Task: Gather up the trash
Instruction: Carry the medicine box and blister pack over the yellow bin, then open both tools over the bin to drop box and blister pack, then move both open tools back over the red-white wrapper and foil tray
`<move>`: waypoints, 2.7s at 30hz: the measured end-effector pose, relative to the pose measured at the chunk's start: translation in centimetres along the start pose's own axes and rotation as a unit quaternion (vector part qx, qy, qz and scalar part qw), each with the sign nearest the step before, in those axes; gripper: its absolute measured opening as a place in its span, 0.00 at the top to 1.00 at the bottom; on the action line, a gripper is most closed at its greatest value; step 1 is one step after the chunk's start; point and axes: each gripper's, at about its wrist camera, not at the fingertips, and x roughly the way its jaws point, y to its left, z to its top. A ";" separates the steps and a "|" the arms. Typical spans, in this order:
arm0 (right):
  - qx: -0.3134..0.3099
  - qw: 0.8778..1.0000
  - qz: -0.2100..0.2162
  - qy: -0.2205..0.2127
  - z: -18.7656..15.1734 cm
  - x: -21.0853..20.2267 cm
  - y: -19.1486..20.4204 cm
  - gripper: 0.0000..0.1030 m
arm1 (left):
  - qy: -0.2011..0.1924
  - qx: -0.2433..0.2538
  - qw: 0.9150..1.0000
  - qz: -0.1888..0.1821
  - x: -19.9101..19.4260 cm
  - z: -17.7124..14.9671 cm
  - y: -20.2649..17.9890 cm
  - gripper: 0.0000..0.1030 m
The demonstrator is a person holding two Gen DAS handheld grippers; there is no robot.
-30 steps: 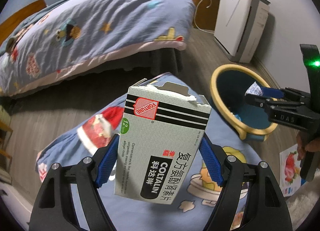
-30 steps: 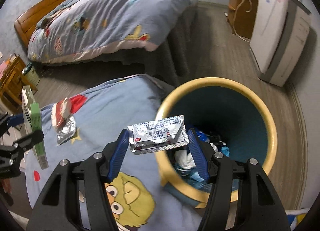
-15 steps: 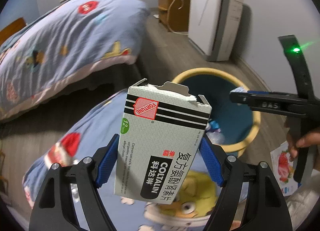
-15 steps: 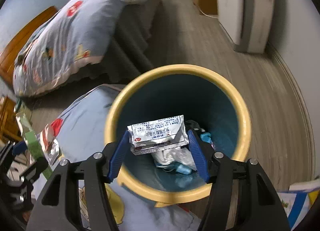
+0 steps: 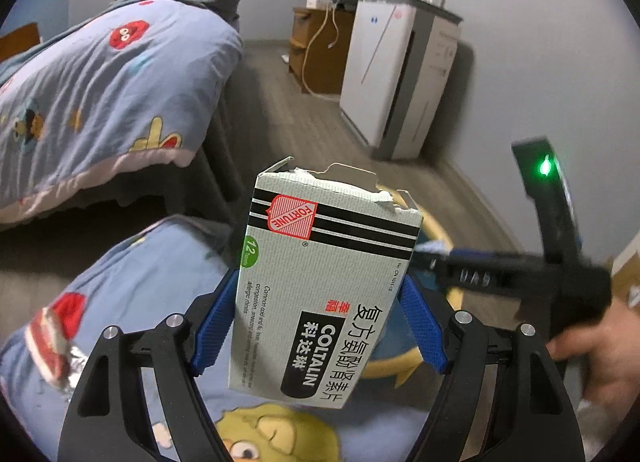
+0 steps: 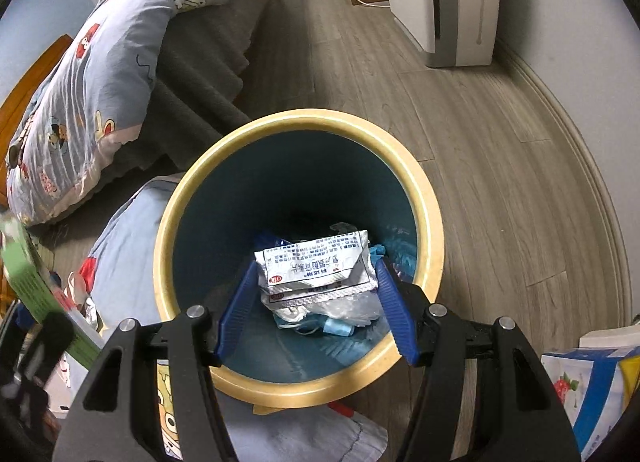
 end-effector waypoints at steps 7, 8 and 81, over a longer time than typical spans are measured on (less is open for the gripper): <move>-0.003 1.000 -0.004 0.001 0.0 0.0 0.0 0.42 | -0.036 -0.034 0.999 -0.011 0.3 1.9 -0.5 0.24; -0.006 1.000 -0.005 0.001 0.0 0.0 0.1 0.42 | -0.044 -0.035 0.998 -0.013 0.2 2.2 -0.6 0.24; -0.298 0.950 0.088 0.041 -12.8 9.1 32.6 0.10 | 0.017 -0.200 0.958 0.202 -10.0 -10.8 31.9 0.17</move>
